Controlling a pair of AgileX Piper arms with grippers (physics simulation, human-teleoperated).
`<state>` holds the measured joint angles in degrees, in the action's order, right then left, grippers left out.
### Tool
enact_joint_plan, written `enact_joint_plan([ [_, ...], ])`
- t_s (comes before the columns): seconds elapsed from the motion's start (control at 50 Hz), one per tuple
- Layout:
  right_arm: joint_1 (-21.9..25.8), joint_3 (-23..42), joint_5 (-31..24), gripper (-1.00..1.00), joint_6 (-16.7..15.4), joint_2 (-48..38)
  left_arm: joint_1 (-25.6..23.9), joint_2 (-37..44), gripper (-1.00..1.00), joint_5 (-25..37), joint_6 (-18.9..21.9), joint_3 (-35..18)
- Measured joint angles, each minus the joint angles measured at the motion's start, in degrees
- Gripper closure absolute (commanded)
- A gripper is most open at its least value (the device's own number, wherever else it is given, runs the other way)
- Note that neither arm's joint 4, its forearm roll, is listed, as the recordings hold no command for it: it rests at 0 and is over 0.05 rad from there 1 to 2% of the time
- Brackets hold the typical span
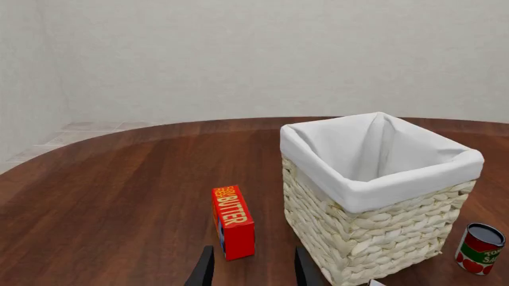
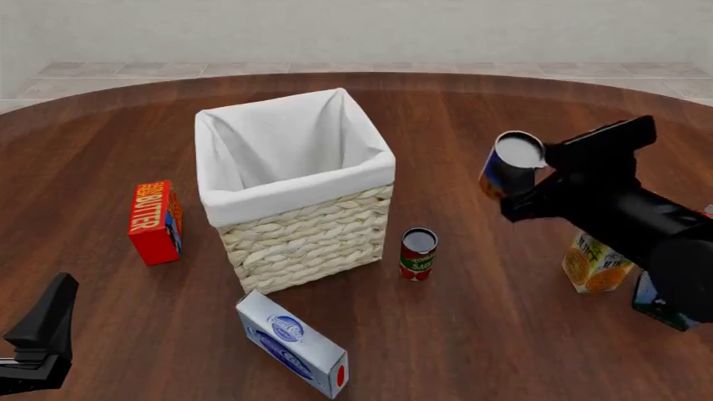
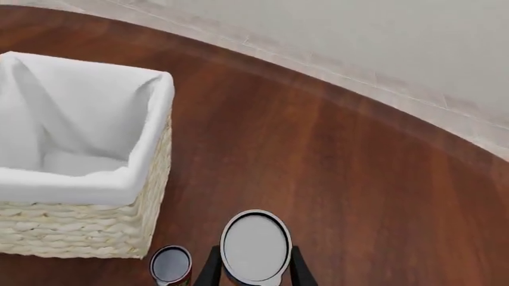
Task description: Pick up the alphabet soup and the tomato sauce, and put them in the basket.
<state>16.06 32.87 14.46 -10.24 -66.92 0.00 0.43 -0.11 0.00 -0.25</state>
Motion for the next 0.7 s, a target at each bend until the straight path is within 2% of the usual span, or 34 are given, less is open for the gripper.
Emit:
enact_joint_plan([
  [0.32,4.3,5.23,-5.53,1.0,-0.78,2.88,0.0,0.0,-1.0,0.0,0.0,0.0],
  [0.7,9.49,11.61,-8.82,1.0,-2.32,1.34,0.0,0.0,-1.0,0.0,0.0,0.0],
])
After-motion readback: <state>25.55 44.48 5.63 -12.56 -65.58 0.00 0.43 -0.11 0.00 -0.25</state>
